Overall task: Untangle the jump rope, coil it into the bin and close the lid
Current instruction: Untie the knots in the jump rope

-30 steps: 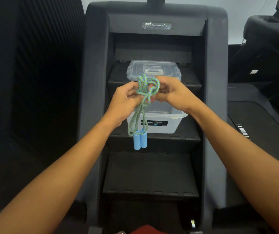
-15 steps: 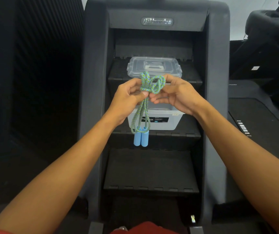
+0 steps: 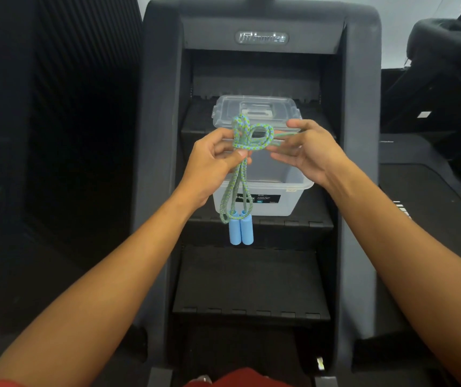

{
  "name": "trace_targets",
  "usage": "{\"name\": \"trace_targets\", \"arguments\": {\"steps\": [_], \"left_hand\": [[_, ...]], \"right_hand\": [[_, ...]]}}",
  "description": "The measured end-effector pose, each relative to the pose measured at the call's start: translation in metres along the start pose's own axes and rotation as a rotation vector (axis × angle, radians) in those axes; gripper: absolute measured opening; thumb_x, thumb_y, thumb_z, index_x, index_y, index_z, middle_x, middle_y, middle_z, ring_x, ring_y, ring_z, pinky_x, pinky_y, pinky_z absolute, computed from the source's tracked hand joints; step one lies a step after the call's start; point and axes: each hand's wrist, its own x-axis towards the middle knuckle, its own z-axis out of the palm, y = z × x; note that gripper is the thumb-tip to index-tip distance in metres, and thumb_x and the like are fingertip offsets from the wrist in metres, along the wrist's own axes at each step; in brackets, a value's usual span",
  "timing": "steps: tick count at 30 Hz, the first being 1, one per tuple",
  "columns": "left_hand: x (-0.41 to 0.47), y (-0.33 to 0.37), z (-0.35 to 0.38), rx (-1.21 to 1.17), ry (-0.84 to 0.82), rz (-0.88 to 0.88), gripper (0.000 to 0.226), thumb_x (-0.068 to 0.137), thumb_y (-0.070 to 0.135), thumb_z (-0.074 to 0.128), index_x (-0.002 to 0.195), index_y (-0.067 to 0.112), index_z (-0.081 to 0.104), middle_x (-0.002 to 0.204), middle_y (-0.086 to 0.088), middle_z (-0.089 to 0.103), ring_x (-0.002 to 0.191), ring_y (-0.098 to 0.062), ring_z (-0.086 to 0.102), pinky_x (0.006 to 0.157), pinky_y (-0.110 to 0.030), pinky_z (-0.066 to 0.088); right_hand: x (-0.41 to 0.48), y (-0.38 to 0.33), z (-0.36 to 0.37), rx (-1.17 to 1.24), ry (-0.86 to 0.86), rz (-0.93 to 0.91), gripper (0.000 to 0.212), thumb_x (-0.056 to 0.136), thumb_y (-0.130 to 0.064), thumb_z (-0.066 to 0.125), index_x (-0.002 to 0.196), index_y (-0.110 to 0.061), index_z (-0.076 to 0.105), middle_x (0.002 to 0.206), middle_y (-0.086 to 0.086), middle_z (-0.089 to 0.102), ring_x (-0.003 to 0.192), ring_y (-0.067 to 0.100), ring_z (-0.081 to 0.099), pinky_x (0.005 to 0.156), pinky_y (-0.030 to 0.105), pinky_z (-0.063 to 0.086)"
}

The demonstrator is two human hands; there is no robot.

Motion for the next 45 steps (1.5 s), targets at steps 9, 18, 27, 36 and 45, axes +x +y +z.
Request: {"name": "trace_targets", "arguments": {"steps": [9, 18, 27, 36, 45], "left_hand": [[0.004, -0.003, 0.007, -0.034, 0.152, -0.015, 0.027, 0.090, 0.001, 0.072, 0.103, 0.010, 0.050, 0.087, -0.004, 0.077, 0.083, -0.023, 0.077, 0.075, -0.030, 0.056], [0.002, -0.006, 0.012, 0.010, 0.245, 0.064, 0.028, 0.082, 0.004, 0.082, 0.091, 0.006, 0.055, 0.074, -0.004, 0.074, 0.071, -0.011, 0.072, 0.071, -0.027, 0.059], [0.003, -0.010, 0.014, 0.210, 0.160, 0.152, 0.019, 0.084, -0.007, 0.070, 0.096, 0.008, 0.074, 0.098, -0.002, 0.076, 0.096, -0.009, 0.073, 0.084, -0.025, 0.058], [0.014, -0.015, 0.008, 0.045, 0.190, 0.047, 0.036, 0.080, -0.024, 0.054, 0.083, 0.011, 0.063, 0.100, -0.004, 0.077, 0.104, -0.014, 0.073, 0.087, -0.030, 0.059], [0.032, -0.017, 0.009, 0.033, 0.121, 0.038, 0.020, 0.099, 0.000, 0.058, 0.104, 0.019, 0.062, 0.101, -0.001, 0.076, 0.096, -0.012, 0.075, 0.083, -0.029, 0.058]], "right_hand": [[-0.026, -0.002, 0.026, -0.700, 0.291, -0.715, 0.033, 0.061, -0.011, 0.057, 0.092, -0.023, 0.060, 0.098, -0.006, 0.047, 0.090, 0.012, 0.048, 0.077, 0.033, 0.043], [-0.033, 0.007, 0.043, -0.696, 0.010, -0.418, 0.023, 0.074, -0.030, 0.076, 0.094, -0.023, 0.066, 0.076, 0.001, 0.075, 0.080, 0.022, 0.074, 0.084, 0.048, 0.060], [-0.020, 0.015, 0.044, -0.713, 0.042, -0.453, 0.021, 0.075, -0.010, 0.085, 0.089, -0.013, 0.069, 0.095, 0.008, 0.076, 0.089, 0.029, 0.074, 0.086, 0.047, 0.059], [0.002, 0.017, 0.033, -0.496, -0.055, -0.377, 0.043, 0.083, 0.017, 0.068, 0.121, 0.000, 0.059, 0.117, 0.014, 0.072, 0.106, 0.022, 0.073, 0.094, 0.042, 0.059], [0.012, 0.018, 0.032, -0.473, -0.061, -0.357, 0.044, 0.080, 0.020, 0.066, 0.117, -0.005, 0.062, 0.116, 0.022, 0.070, 0.104, 0.031, 0.073, 0.093, 0.045, 0.059]]}}
